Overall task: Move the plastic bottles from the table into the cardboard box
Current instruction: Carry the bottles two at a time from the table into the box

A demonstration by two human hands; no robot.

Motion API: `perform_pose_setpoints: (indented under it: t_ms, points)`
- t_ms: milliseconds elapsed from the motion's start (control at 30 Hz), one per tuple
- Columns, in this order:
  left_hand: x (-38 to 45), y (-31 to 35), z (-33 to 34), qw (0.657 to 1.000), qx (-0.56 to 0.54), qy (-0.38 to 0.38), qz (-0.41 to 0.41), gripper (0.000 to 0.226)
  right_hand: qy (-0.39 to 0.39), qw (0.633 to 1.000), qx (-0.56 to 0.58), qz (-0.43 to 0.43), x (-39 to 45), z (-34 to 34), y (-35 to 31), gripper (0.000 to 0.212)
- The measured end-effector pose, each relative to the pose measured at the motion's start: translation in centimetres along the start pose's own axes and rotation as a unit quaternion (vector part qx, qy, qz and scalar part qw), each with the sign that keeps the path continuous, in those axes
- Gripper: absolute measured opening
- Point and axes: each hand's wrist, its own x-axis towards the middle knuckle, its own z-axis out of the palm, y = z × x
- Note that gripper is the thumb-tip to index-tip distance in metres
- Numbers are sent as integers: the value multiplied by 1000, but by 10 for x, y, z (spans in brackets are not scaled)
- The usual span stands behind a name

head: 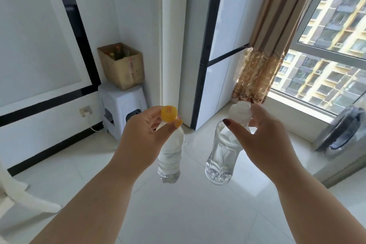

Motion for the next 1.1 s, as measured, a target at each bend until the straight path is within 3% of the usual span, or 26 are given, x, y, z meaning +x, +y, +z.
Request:
perform_pose_setpoints:
  t_ms: [167, 300, 467, 833, 933, 1100]
  points:
    - [100, -33, -10, 999, 10, 34, -4, 23, -11, 999, 23, -22, 110, 58, 14, 34]
    - [185, -68, -21, 996, 46, 78, -12, 31, -38, 997, 28, -61, 209, 112, 27, 33]
    - [289, -107, -38, 983, 102, 150, -33, 33, -123, 986, 56, -96, 347, 183, 33, 64]
    - [492, -198, -120, 952, 149, 260, -61, 44, -175, 968, 98, -151, 572, 356, 2, 51]
    - [552, -236, -158, 953, 141, 262, -57, 44, -160, 969, 96, -162, 625, 415, -11, 57]
    - [655, -289, -235, 959, 116, 253, -47, 40, -144, 973, 107, -148, 714, 513, -43, 49]
